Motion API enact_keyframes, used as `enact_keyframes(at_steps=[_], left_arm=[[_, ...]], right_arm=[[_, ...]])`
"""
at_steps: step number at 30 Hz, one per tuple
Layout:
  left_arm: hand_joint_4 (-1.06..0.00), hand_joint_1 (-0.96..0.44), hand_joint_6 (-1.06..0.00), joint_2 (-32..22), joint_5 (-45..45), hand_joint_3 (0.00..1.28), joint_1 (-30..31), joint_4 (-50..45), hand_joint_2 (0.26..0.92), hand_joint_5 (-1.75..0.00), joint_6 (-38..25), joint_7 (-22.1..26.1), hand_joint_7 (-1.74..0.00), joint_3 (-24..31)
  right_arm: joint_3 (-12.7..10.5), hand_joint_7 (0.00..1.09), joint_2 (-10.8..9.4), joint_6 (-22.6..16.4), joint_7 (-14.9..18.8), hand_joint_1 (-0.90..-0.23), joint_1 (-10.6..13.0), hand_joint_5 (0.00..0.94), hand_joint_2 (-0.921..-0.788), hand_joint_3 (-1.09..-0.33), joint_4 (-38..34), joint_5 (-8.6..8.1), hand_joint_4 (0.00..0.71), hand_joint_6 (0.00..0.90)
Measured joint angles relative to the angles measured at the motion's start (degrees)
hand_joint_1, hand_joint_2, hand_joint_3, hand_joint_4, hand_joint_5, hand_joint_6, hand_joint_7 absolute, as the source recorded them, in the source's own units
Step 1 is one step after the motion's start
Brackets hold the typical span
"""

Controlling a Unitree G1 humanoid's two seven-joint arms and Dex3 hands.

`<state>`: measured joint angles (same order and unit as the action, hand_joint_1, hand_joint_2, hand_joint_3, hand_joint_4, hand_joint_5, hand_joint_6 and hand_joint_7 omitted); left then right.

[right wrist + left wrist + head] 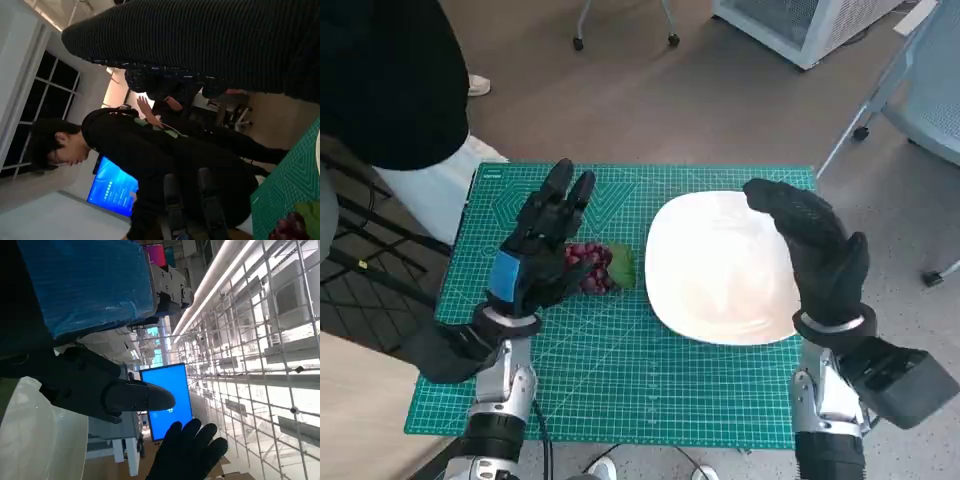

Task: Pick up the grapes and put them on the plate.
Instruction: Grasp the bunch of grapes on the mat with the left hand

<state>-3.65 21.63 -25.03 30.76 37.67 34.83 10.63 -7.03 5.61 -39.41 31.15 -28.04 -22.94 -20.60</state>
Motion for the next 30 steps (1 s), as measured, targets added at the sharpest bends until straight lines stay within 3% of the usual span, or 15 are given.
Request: enact_keyframes(at_steps=[6, 14, 23, 30], left_arm=[[-0.13, -0.55, -0.24, -0.91, -2.21, 0.25, -0.13, 0.31, 0.921, 0.0, 0.71, -0.98, 0.0, -0.15], [-0.01, -0.68, -0.02, -9.61, -19.97, 0.06, 0.31, -3.76, 0.905, 0.0, -2.24, -7.04, 0.0, -2.16], [0.0, -0.57, -0.04, -20.13, -41.02, 0.0, 0.51, -16.81, 0.767, 0.0, -21.05, -9.04, -0.01, -4.95], [0.0, -0.53, -0.07, -22.67, -52.55, 0.0, 0.44, -24.27, 0.736, 0.0, -37.43, -9.47, -0.02, -9.09]], right_arm=[[-0.02, 0.56, 0.0, 0.18, 0.25, -0.451, -0.01, 0.0, -0.921, -0.566, 0.0, -0.17, 0.226, -0.001], [-0.04, 0.56, 0.03, 0.26, 0.29, -0.449, -0.05, 0.001, -0.921, -0.566, 0.16, -0.19, 0.226, -0.001], [-0.2, 0.56, 0.09, 0.19, 0.15, -0.46, -0.07, 0.003, -0.921, -0.57, 0.24, 0.0, 0.23, -0.001], [-0.27, 0.56, 0.06, 0.12, -0.47, -0.476, -0.08, 0.005, -0.921, -0.572, 0.24, 0.66, 0.235, -0.001]])
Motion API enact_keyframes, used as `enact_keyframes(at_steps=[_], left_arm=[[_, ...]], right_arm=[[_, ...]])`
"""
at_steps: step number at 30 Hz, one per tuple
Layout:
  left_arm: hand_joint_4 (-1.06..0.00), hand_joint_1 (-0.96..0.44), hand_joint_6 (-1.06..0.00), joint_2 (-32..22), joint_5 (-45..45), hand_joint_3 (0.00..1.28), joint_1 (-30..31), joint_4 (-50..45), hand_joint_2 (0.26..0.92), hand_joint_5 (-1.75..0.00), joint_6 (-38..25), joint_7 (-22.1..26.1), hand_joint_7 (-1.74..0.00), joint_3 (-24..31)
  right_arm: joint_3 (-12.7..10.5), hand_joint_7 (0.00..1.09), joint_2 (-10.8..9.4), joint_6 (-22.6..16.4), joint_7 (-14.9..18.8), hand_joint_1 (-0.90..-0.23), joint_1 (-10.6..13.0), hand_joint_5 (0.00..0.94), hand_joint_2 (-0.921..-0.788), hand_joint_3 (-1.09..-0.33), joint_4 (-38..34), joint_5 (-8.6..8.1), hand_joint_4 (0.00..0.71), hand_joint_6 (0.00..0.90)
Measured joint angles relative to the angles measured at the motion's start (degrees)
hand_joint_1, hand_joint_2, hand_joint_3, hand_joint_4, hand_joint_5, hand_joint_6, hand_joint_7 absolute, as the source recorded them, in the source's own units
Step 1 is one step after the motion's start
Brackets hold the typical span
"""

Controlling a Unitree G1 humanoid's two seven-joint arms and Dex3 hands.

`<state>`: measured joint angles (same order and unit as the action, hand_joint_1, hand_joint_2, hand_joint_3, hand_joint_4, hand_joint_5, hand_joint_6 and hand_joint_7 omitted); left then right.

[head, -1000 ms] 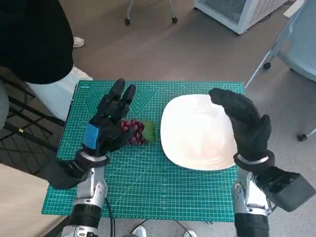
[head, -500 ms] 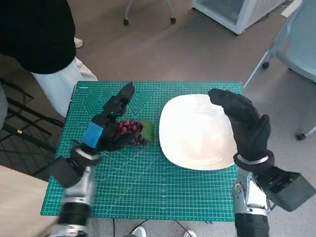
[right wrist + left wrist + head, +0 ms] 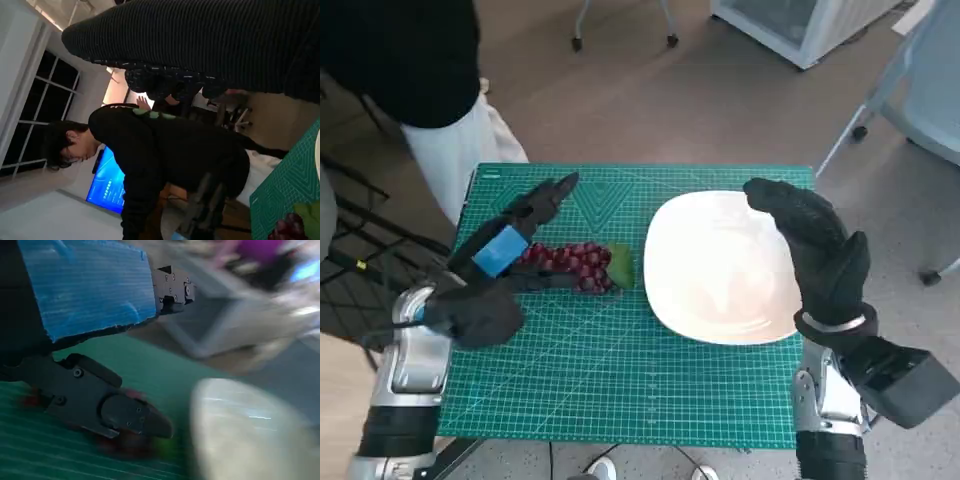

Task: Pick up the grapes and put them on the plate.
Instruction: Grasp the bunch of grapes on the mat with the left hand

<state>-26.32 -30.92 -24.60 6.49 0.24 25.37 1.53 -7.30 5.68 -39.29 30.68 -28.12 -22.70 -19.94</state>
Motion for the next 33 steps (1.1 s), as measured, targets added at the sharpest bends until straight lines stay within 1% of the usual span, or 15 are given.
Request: enact_keyframes(at_steps=[3, 7, 13, 21, 33], left_arm=[[0.0, -0.53, -0.08, -0.27, -2.67, 0.0, -0.25, -1.07, 0.733, 0.0, -4.83, -0.2, -0.02, -2.07], [0.0, -0.52, -0.09, -0.2, -4.9, 0.0, -1.05, -1.16, 0.727, 0.0, -9.57, -0.27, -0.02, -5.01], [0.0, -0.48, -0.11, 0.09, -6.75, 0.0, -2.84, -0.01, 0.714, 0.0, -13.68, -1.13, -0.02, -9.12], [0.0, -0.43, -0.12, 0.72, -7.77, 0.0, -6.37, 5.45, 0.705, 0.0, -16.28, -1.82, -0.01, -14.22], [0.0, -0.38, -0.13, 1.98, -7.88, 0.0, -12.64, 15.57, 0.704, 0.0, -17.19, -2.02, -0.01, -19.86]], right_arm=[[-0.01, 0.56, -0.01, -0.08, -0.17, -0.476, 0.0, 0.005, -0.921, -0.572, 0.0, 0.03, 0.236, -0.001], [-0.02, 0.56, -0.02, -0.47, -0.2, -0.473, 0.0, 0.005, -0.921, -0.572, -0.02, 0.05, 0.237, -0.001], [-0.03, 0.57, -0.01, -0.96, -0.37, -0.472, 0.0, 0.005, -0.921, -0.574, -0.07, 0.08, 0.238, -0.001], [-0.07, 0.57, 0.05, -1.56, -0.63, -0.473, 0.0, 0.005, -0.921, -0.575, -0.25, 0.12, 0.239, -0.001], [-0.11, 0.57, 0.45, -1.72, -0.64, -0.478, 0.01, 0.005, -0.921, -0.572, -0.39, 0.07, 0.239, -0.001]])
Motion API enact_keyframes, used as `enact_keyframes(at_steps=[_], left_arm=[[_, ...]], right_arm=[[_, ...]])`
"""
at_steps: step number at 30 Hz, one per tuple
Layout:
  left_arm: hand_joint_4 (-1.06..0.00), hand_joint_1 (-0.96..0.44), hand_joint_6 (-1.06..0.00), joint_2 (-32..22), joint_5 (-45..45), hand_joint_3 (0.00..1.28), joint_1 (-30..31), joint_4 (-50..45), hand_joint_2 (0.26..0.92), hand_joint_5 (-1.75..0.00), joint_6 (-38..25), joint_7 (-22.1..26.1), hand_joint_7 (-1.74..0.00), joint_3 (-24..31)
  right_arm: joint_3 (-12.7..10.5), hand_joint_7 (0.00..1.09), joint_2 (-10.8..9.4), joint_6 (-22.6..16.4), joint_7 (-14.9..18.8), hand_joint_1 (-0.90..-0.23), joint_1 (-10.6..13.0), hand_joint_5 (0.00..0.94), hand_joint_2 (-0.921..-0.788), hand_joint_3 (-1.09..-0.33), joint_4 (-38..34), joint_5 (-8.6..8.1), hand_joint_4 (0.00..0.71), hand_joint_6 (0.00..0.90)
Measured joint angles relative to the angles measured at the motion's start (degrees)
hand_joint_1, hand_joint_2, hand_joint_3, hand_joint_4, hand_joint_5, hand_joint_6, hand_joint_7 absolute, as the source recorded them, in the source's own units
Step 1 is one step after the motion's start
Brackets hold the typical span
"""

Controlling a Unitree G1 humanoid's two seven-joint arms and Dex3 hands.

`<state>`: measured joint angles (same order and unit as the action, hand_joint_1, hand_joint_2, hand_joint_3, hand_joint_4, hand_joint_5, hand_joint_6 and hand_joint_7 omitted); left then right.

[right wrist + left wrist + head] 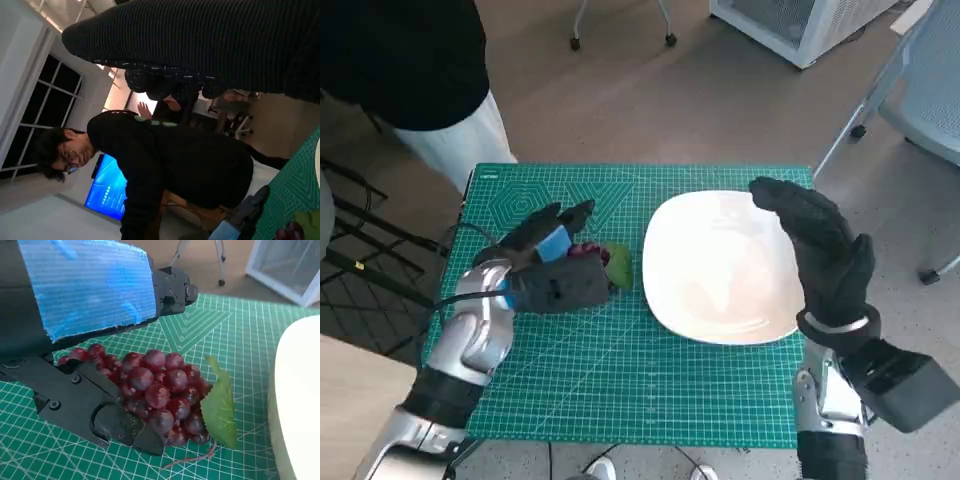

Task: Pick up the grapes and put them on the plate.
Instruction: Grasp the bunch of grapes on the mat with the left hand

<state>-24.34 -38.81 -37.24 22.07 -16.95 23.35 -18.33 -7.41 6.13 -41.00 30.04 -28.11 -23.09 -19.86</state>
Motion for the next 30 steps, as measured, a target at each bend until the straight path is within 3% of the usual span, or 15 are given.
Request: enact_keyframes(at_steps=[30], left_arm=[[0.0, -0.36, -0.12, 7.05, 0.99, 0.0, -15.53, 35.05, 0.699, 0.0, 6.12, -3.3, 0.0, -7.96]], right_arm=[[-0.17, 0.57, 0.27, 0.01, -0.09, -0.48, 0.09, 0.006, -0.921, -0.572, 0.21, -0.05, 0.245, -0.001]])
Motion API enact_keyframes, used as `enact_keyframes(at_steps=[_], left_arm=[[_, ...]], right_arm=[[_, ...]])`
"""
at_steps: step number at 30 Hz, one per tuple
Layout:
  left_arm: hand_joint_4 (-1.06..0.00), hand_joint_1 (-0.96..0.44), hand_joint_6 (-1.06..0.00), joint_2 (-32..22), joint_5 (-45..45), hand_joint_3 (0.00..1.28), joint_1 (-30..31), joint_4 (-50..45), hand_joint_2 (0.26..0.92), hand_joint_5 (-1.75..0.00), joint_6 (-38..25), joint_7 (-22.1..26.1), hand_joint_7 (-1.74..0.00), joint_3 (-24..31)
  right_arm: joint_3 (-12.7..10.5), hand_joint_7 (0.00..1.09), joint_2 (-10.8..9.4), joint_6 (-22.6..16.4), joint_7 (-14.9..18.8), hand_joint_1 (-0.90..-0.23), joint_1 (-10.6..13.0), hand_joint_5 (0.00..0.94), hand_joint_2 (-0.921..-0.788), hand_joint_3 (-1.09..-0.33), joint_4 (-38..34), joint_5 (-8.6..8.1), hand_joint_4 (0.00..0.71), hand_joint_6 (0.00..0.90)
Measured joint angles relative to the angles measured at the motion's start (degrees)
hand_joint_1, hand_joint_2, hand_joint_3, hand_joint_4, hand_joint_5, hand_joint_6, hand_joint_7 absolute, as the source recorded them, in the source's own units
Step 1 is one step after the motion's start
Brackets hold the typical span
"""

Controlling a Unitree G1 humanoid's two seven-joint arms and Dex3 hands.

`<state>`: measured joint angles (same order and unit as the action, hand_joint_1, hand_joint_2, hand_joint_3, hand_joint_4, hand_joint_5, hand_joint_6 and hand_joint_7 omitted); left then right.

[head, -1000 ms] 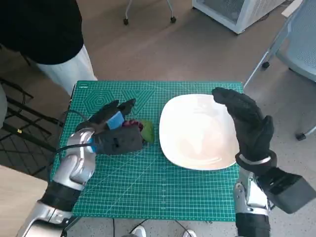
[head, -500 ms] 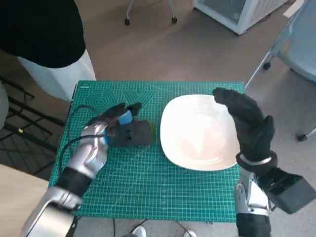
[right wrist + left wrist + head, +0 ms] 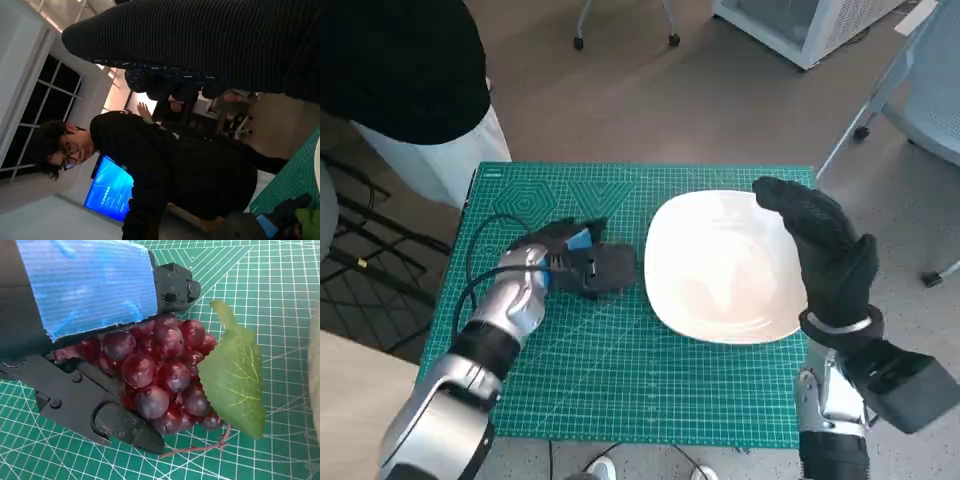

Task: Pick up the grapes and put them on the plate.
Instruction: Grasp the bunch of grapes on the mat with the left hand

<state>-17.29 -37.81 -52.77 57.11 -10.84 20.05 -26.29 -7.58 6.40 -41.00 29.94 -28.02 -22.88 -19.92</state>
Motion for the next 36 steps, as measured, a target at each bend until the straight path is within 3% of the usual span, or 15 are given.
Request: enact_keyframes(at_steps=[22, 30, 31, 33, 34, 36], left_arm=[[0.0, -0.35, -0.14, 0.96, 0.27, 0.0, -1.25, 3.42, 0.699, 0.0, 0.09, -0.83, -0.01, -0.98], [-0.01, -0.11, -0.19, 1.24, 1.43, 0.01, -1.37, 4.31, 0.704, 0.0, 0.69, -2.3, -0.02, -0.44], [-0.06, -0.07, -0.22, 1.27, 1.68, 0.01, -1.4, 4.58, 0.713, -0.01, 0.89, -2.68, -0.03, -0.35], [-0.26, 0.04, -0.3, 1.32, 1.91, 0.06, -1.45, 5.07, 0.737, -0.22, 1.26, -3.61, -0.05, -0.27], [-0.38, 0.12, -0.38, 1.35, 1.9, 0.15, -1.46, 5.25, 0.731, -0.45, 1.45, -4.26, -0.07, -0.29], [-0.53, 0.27, -0.54, 1.41, 1.73, 0.4, -1.47, 5.47, 0.681, -0.93, 1.82, -5.93, -0.1, -0.55]], right_arm=[[0.23, 0.57, 0.01, 0.08, -0.42, -0.489, 0.02, 0.004, -0.921, -0.585, 0.1, 0.08, 0.245, -0.001], [0.32, 0.57, 0.02, 0.36, -0.41, -0.489, 0.02, 0.004, -0.921, -0.585, 0.31, -0.02, 0.245, -0.001], [0.31, 0.57, 0.03, 0.37, -0.41, -0.489, 0.02, 0.004, -0.921, -0.585, 0.33, -0.02, 0.245, -0.001], [0.31, 0.57, 0.04, 0.38, -0.4, -0.489, 0.02, 0.004, -0.921, -0.585, 0.35, -0.03, 0.245, -0.001], [0.31, 0.57, 0.06, 0.39, -0.39, -0.489, 0.02, 0.004, -0.921, -0.585, 0.35, -0.04, 0.245, -0.001], [0.3, 0.57, 0.08, 0.4, -0.39, -0.489, 0.01, 0.003, -0.921, -0.585, 0.35, -0.05, 0.245, -0.001]])
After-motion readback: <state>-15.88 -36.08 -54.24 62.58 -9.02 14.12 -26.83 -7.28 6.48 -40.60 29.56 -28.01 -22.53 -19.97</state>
